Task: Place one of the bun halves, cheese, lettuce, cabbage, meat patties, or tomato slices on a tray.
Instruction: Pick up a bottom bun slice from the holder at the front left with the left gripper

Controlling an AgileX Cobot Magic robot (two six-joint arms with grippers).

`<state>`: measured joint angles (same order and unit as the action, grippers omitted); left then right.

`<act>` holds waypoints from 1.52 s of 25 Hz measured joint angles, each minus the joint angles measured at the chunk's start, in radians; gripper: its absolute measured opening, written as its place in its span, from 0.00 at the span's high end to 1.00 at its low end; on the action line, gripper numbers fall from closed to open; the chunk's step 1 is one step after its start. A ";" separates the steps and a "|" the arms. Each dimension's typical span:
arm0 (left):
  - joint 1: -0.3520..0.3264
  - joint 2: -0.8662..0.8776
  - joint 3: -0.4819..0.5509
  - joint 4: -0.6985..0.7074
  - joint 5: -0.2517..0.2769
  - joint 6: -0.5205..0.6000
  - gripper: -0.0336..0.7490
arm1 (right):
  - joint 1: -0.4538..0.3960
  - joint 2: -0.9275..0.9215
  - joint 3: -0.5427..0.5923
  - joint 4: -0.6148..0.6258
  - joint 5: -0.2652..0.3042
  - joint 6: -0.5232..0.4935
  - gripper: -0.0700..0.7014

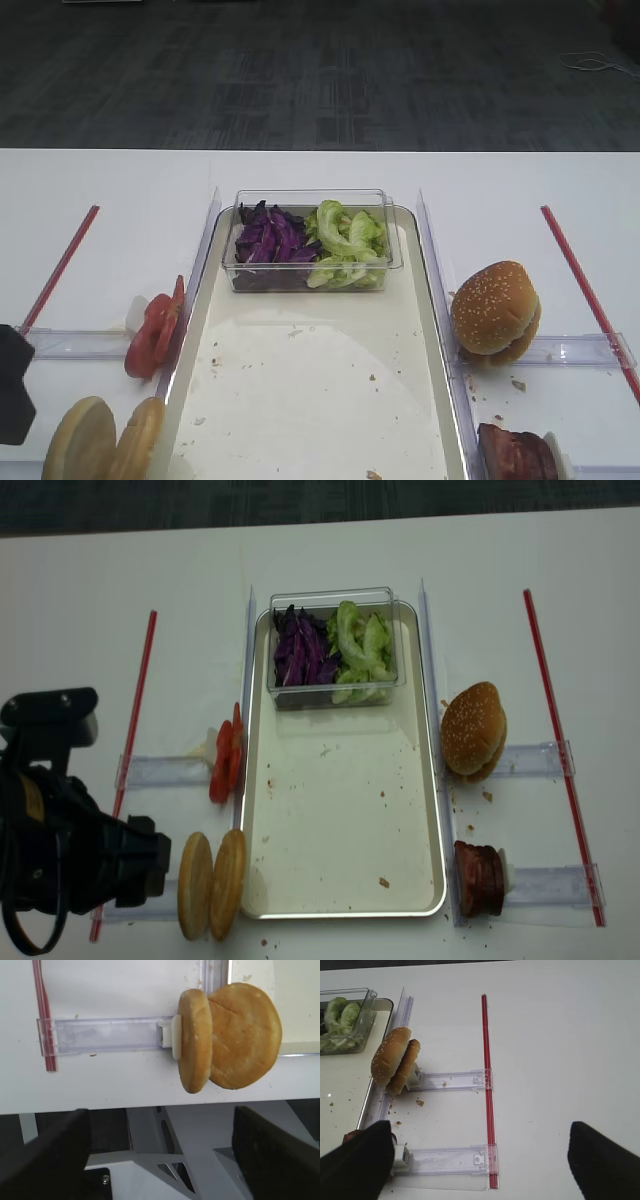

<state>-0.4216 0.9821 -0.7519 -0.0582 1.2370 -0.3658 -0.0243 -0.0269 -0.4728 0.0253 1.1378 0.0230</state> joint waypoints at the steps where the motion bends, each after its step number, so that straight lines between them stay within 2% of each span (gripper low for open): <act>1: -0.022 0.015 -0.010 0.007 -0.002 -0.014 0.26 | 0.000 0.000 0.000 0.000 0.000 0.000 0.01; 7: -0.149 0.108 -0.070 0.021 -0.053 -0.096 0.26 | 0.000 0.000 0.000 0.000 0.000 0.000 0.01; 13: -0.236 0.203 -0.109 0.029 -0.112 -0.142 0.26 | 0.000 0.000 0.000 0.000 0.000 0.000 0.01; 20: -0.324 0.329 -0.177 0.036 -0.141 -0.170 0.26 | 0.000 0.000 0.000 0.000 0.000 0.000 0.01; 27: -0.345 0.424 -0.186 0.040 -0.151 -0.203 0.27 | 0.000 0.000 0.000 0.000 0.000 -0.002 0.01; 38: -0.345 0.490 -0.186 0.040 -0.155 -0.212 0.33 | 0.000 0.000 0.000 0.000 -0.001 -0.003 0.01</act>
<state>-0.7664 1.4723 -0.9383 -0.0186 1.0823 -0.5777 -0.0243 -0.0269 -0.4728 0.0253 1.1364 0.0198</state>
